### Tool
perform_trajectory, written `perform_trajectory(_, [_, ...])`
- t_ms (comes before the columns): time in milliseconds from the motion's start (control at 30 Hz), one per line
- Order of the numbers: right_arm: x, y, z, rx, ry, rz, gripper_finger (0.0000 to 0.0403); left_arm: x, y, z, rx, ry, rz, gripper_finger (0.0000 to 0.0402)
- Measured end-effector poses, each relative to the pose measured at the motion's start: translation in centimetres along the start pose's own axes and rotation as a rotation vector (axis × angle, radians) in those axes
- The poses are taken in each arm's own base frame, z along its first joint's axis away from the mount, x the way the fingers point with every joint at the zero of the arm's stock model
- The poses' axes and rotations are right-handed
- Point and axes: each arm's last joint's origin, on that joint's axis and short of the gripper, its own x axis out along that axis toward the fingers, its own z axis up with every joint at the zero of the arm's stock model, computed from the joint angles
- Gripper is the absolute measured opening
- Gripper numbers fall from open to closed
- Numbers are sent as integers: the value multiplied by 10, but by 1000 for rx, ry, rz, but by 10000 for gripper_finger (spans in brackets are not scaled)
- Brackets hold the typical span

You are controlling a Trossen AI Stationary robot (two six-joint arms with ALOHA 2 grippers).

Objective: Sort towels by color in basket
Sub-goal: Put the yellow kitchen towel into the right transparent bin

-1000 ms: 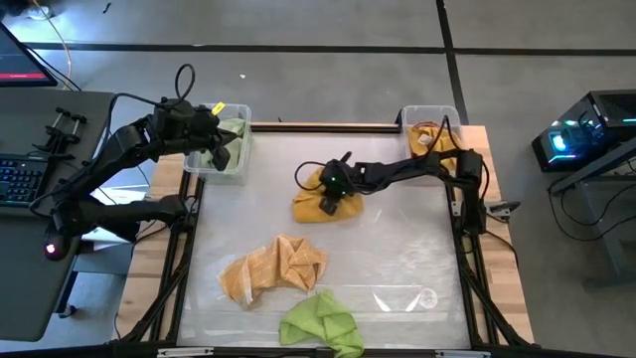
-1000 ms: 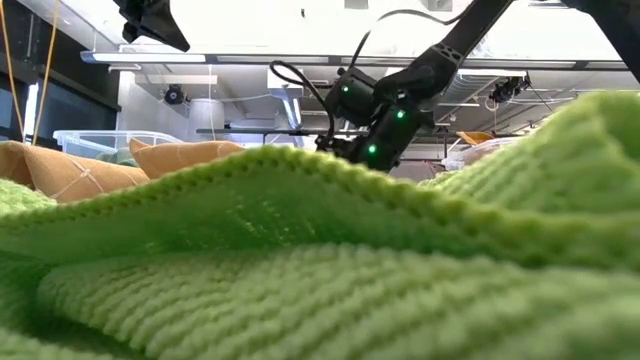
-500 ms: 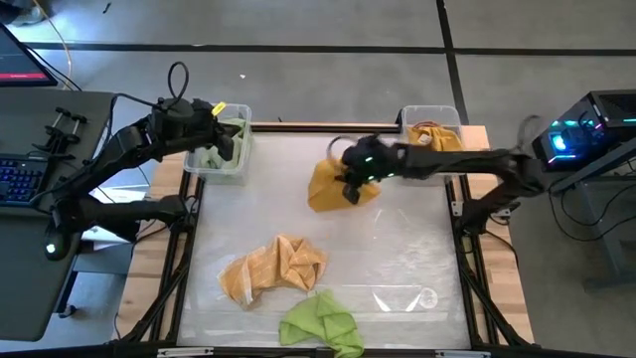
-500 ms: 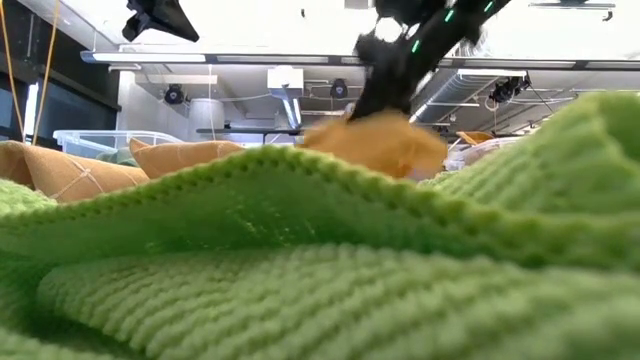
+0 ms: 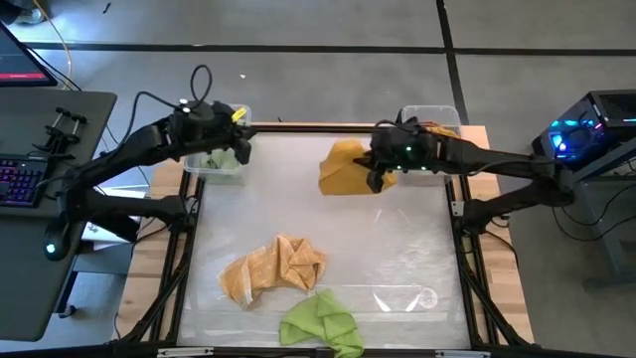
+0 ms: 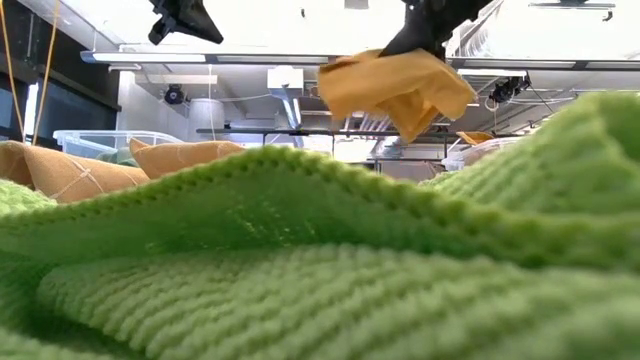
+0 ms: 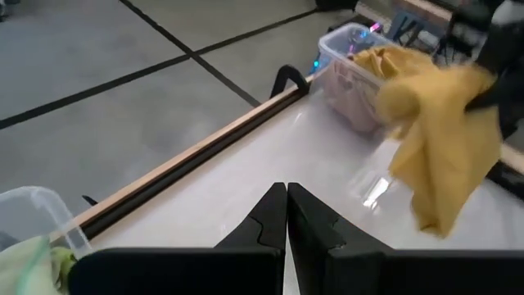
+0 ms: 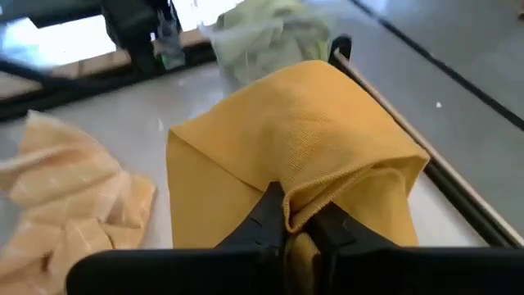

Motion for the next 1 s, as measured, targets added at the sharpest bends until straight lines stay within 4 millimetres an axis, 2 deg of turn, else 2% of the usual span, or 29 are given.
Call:
perform_trajectory(133, [-19,-4,5,34,-72,-102,10,14,-7,1,39,9,-13,0])
perform_trajectory(267, [-55,-11,8,88,-168,-291,9,28,-16,2,56,2,-37,0])
perform_trajectory(467, [-109,-27,-13,167,-170,-685,9,45,-27,7,74,-45,-109,0])
perform_trajectory(600, [-132,-34,-31,209,-139,-854,9,52,-32,14,93,-106,-178,0])
perform_trajectory(800, [-139,-40,-51,367,-131,-1047,9,56,-35,15,135,-119,-216,0])
perform_trajectory(1000, [-126,-51,-54,490,-120,-1189,9,56,-35,16,169,-130,-216,0])
